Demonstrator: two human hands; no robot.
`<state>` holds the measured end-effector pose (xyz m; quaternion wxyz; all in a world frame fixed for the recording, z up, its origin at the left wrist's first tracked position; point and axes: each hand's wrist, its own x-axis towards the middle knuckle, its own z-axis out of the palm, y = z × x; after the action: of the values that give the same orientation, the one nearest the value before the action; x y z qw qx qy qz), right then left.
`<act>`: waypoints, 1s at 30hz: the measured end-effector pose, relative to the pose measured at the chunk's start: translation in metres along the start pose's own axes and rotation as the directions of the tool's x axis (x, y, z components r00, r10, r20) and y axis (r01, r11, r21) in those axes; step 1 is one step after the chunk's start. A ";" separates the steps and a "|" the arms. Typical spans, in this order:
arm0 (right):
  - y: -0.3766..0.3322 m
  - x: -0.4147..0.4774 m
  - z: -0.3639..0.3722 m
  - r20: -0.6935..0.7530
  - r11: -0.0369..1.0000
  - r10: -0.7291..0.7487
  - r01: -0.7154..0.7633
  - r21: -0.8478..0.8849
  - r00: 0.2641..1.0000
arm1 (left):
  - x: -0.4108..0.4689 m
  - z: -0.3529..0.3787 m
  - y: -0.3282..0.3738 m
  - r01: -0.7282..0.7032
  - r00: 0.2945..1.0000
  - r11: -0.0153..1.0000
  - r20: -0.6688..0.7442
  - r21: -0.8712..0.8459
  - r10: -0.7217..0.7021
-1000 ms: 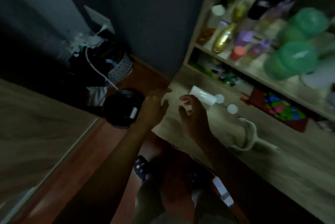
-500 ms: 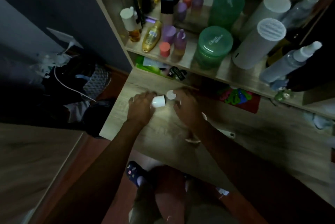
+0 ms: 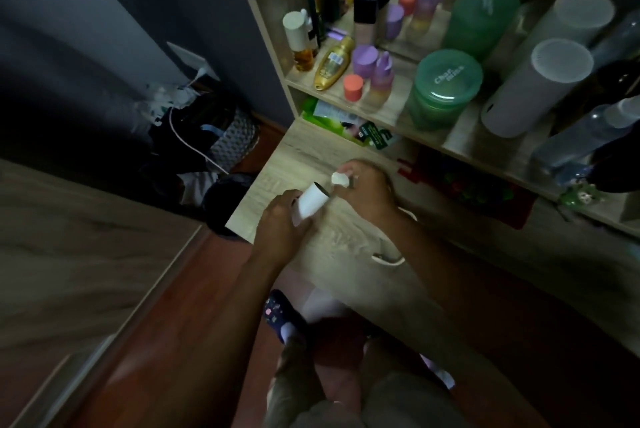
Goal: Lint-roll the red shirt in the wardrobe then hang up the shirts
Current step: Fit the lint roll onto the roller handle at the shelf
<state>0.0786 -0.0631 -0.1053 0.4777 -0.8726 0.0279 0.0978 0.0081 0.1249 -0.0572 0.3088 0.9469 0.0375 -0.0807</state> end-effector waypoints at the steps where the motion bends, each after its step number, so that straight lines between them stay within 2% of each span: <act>1: -0.012 -0.007 -0.006 0.045 0.988 0.022 -0.029 0.152 0.999 | -0.007 -0.005 0.004 -0.004 1.000 1.000 -0.017 -0.029 0.004; 3: -0.032 -0.024 -0.020 0.105 0.932 -0.023 -0.017 0.363 0.994 | -0.020 -0.015 0.013 -0.024 0.998 0.996 -0.056 -0.091 0.019; 5: -0.051 -0.042 -0.037 0.122 0.904 -0.107 0.045 0.425 0.987 | -0.032 -0.026 0.026 -0.054 0.996 0.990 -0.081 -0.130 0.043; 9: -0.083 -0.069 -0.063 0.176 0.903 -0.196 0.108 0.417 0.965 | -0.056 -0.043 0.045 -0.091 0.993 0.978 -0.096 -0.189 0.074; 15: -0.105 -0.085 -0.083 0.183 0.930 -0.270 0.207 0.305 0.945 | -0.079 -0.063 0.065 -0.120 0.990 0.972 -0.092 -0.200 0.103; 19: -0.107 -0.093 -0.085 0.215 0.945 -0.254 0.194 0.264 0.943 | -0.083 -0.070 0.071 -0.156 0.986 0.967 -0.087 -0.201 0.141; 25: -0.099 -0.099 -0.074 0.253 0.915 -0.303 0.206 0.347 0.919 | -0.078 -0.066 0.063 -0.196 0.981 0.968 -0.038 -0.159 0.193; 30: -0.073 -0.081 -0.063 0.194 0.946 -0.119 0.052 0.320 0.974 | -0.061 -0.065 0.065 -0.140 0.990 0.951 -0.069 -0.275 0.126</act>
<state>0.0189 -0.0797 0.0039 0.6138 -0.7710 -0.0460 0.1631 -0.0354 0.1095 0.0435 0.4429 0.8961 -0.0075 -0.0294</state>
